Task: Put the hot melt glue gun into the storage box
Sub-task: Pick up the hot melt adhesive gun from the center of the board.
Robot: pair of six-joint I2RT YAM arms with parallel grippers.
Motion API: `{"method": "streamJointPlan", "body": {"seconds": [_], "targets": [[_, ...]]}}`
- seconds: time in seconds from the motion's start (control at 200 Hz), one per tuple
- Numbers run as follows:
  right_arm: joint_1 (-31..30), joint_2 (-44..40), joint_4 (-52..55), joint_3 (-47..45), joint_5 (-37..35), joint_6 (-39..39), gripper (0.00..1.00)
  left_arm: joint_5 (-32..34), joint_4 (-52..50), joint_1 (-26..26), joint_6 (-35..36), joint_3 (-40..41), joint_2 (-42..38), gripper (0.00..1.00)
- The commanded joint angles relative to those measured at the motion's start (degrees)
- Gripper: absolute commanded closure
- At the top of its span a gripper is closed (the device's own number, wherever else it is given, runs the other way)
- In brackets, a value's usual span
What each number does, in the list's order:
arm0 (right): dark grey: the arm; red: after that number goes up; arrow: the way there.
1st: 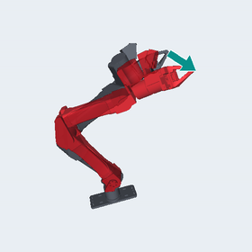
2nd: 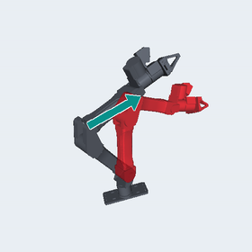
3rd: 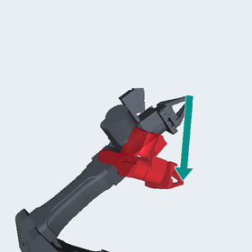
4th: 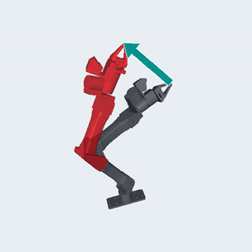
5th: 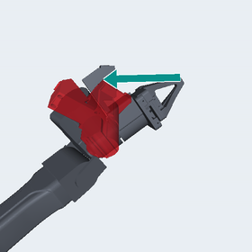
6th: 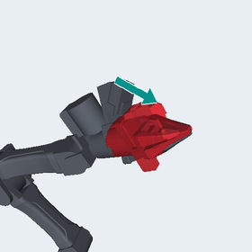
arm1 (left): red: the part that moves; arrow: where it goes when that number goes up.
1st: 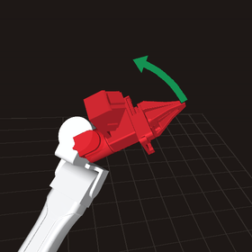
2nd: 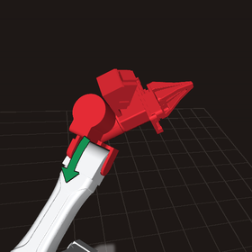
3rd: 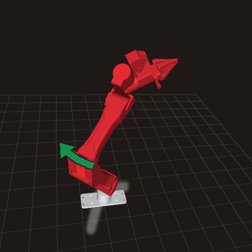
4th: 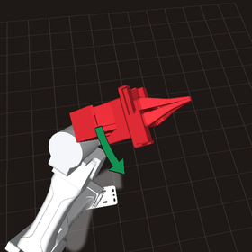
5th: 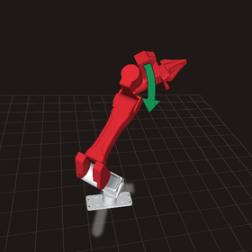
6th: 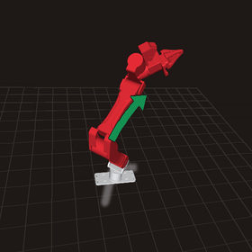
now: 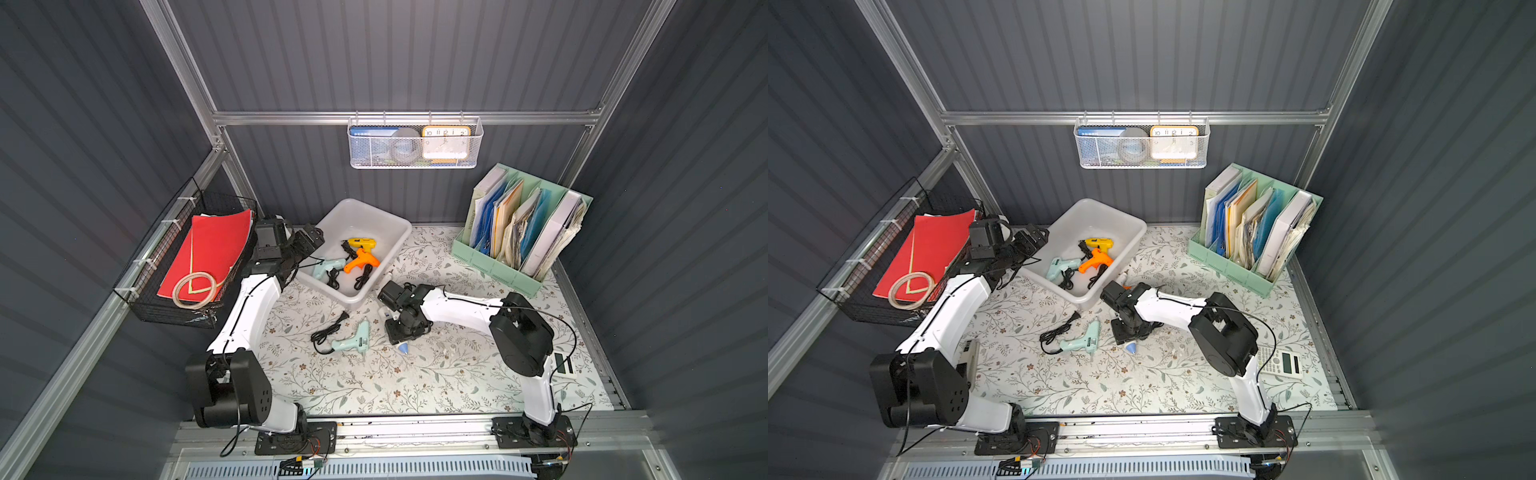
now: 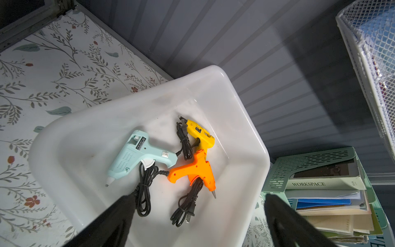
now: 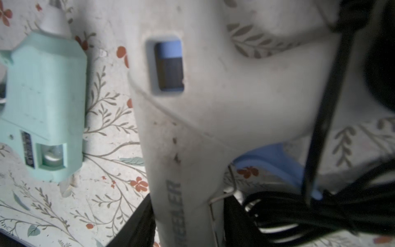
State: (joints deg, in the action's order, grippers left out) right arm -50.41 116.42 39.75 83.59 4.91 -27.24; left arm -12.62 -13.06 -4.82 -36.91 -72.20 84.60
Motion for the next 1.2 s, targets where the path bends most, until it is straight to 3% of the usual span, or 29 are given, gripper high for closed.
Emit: {"method": "streamJointPlan", "body": {"seconds": [0.0, 0.255, 0.675, 0.831, 1.096, 1.196], "targets": [[0.49, -0.02, 1.13, -1.64, 0.21, 1.93, 0.45, 0.67, -0.56, 0.07, 0.34, -0.29, -0.95, 0.0], [0.49, 2.52, 0.82, -0.02, -1.48, 6.33, 0.35, 0.59, -0.55, 0.07, 0.34, 0.19, -1.91, 0.0], [0.4, 4.7, -0.28, 0.84, -5.21, 11.87, 0.38, 4.0, 0.45, -0.01, -4.33, 3.46, -5.54, 0.0], [0.4, 3.56, -0.63, 0.12, -6.76, 12.55, 0.52, 4.32, 0.67, -0.02, -5.19, 4.07, -6.42, 0.0], [0.4, -5.05, -5.34, -5.6, -7.8, 12.94, 0.87, 4.55, 2.11, -0.1, -9.27, 6.02, -8.43, 0.13], [0.4, -9.44, -7.71, -8.24, -9.57, 12.62, 0.99, 3.14, 2.68, -0.1, -8.98, 6.28, -8.75, 0.13]]}}
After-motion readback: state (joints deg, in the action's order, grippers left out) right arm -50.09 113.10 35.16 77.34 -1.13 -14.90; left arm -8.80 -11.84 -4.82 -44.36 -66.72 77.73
